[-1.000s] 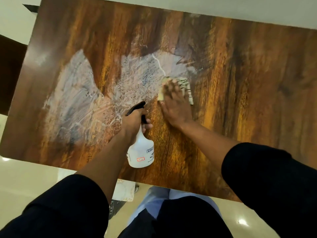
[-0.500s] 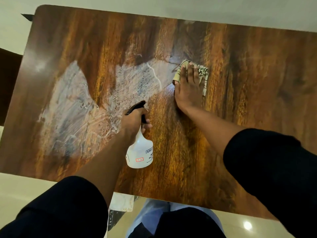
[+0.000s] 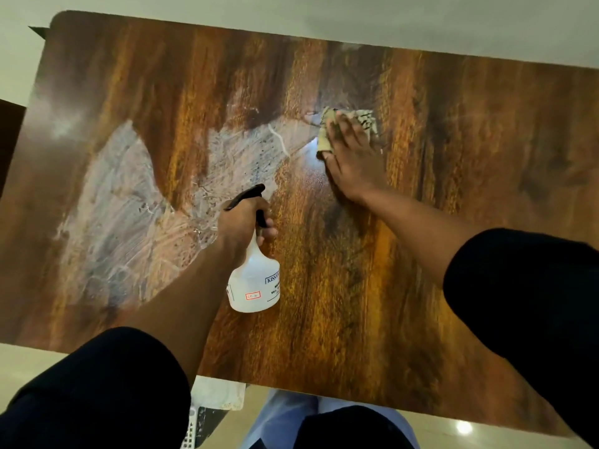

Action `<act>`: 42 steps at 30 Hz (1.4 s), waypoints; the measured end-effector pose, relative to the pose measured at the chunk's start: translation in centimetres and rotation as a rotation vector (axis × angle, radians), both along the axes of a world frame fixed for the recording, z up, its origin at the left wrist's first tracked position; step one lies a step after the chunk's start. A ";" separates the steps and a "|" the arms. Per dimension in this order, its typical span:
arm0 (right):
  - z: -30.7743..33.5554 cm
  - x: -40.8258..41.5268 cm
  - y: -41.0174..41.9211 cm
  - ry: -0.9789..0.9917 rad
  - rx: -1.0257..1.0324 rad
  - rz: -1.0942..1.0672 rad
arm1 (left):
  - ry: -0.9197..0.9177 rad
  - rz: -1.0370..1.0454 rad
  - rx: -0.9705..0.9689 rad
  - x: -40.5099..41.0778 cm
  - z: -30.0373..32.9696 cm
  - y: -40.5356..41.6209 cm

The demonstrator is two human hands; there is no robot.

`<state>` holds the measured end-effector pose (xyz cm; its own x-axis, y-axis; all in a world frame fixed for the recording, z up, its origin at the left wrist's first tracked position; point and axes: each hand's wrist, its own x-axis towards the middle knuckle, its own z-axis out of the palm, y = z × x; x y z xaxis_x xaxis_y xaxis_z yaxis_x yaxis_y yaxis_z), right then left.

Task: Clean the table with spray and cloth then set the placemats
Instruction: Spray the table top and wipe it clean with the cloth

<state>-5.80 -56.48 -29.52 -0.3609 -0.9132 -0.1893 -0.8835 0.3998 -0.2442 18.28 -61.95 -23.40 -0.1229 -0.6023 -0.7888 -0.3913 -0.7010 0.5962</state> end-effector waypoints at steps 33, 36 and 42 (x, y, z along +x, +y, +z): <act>-0.7 4.9 -7.3 0.016 0.008 0.478 | 0.011 0.075 -0.076 4.1 -0.3 -3.4; -0.4 0.7 -7.4 0.012 -0.003 0.061 | 0.007 0.042 -0.094 4.0 -0.5 -3.7; -0.2 3.9 -11.3 0.004 0.019 -0.256 | 0.008 0.123 -0.109 5.0 -1.1 -5.2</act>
